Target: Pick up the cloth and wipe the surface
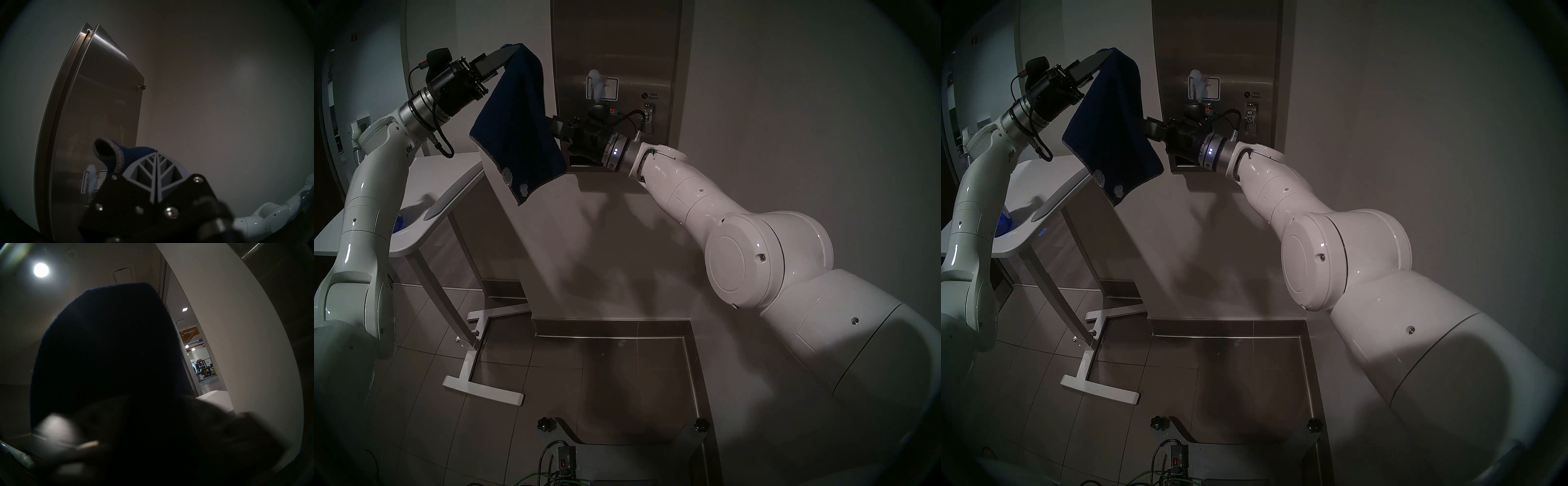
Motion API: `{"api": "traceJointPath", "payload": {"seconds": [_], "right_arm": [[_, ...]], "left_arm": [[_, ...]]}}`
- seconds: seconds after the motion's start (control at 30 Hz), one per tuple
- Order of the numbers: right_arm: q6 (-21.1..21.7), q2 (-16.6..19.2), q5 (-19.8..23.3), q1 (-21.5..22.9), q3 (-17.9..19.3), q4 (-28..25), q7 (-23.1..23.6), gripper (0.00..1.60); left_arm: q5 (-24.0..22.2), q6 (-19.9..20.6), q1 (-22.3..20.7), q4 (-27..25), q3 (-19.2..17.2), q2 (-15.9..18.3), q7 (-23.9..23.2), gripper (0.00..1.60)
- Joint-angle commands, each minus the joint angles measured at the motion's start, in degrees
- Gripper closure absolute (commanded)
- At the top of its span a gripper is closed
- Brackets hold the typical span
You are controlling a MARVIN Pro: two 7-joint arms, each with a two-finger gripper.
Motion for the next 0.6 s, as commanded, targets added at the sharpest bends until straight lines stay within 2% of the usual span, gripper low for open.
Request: {"api": "traceJointPath", "payload": {"seconds": [0.0,0.1,0.33,0.57], "right_arm": [[-0.9,1.7,1.0,3.2,1.3,-0.1,0.5,1.6],[-1.8,2.4,1.6,3.0,2.2,0.1,-0.1,1.6],[-9.2,4.0,4.2,1.3,6.5,-0.9,-2.6,1.6],[-17.1,4.0,6.1,0.0,9.8,-1.3,-4.4,1.6]], "left_arm": [[-0.5,0.1,-2.5,-0.7,-0.7,-0.1,0.1,1.6],[-0.5,0.1,-2.5,-0.7,-0.7,-0.1,0.1,1.6],[-0.5,0.0,-2.4,-0.7,-0.7,-0.1,0.1,1.6],[-0.5,0.1,-2.6,-0.6,-0.7,-0.1,0.1,1.6]]}}
